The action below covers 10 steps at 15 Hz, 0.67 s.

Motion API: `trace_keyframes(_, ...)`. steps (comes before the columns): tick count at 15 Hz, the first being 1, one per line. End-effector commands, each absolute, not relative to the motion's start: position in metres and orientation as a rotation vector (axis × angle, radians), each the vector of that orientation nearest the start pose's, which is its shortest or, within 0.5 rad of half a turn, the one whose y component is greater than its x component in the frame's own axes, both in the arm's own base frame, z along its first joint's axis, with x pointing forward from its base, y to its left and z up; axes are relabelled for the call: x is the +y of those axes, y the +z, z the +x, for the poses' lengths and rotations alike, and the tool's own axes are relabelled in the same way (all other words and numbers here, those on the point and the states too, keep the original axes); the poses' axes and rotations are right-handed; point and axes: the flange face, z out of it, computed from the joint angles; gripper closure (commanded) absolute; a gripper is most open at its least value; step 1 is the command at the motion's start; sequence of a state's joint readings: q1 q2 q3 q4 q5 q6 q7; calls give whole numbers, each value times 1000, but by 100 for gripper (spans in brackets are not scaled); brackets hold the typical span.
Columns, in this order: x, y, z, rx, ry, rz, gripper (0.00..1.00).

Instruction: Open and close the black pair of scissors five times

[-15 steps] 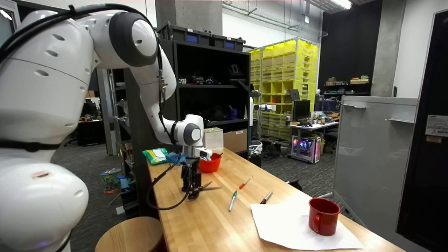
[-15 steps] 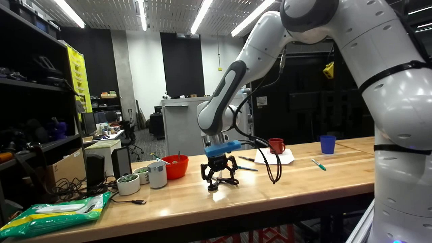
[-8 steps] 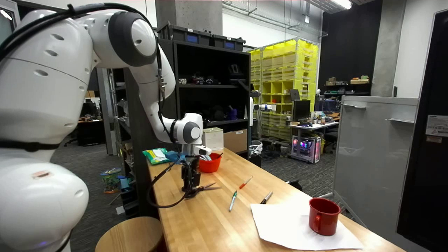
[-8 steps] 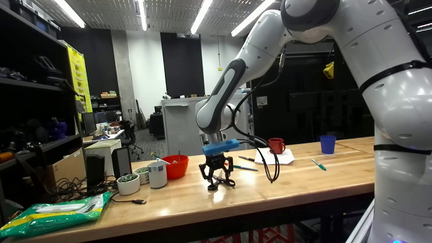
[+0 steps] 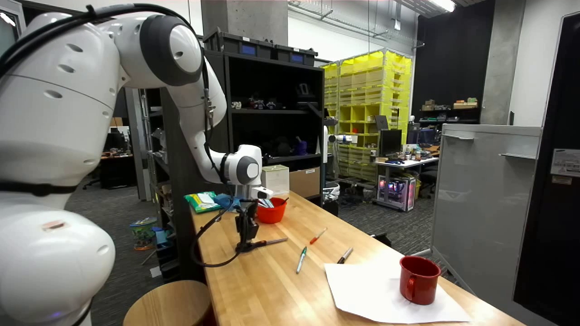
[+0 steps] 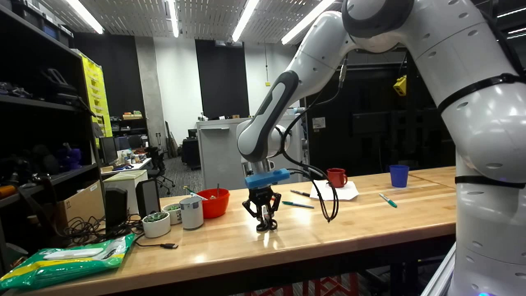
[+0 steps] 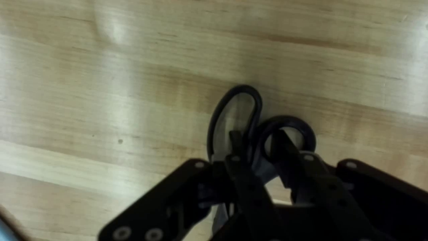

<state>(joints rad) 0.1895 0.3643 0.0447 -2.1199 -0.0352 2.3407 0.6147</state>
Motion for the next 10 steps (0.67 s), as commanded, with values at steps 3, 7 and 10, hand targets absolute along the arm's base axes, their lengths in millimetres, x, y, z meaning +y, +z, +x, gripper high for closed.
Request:
trace_keyframes(3, 127, 222, 543, 566, 230, -3152, 45)
trace_keyframes(7, 122, 221, 543, 583, 250, -3156, 24)
trace_keyframes(10, 121, 220, 542, 586, 254, -3156, 5)
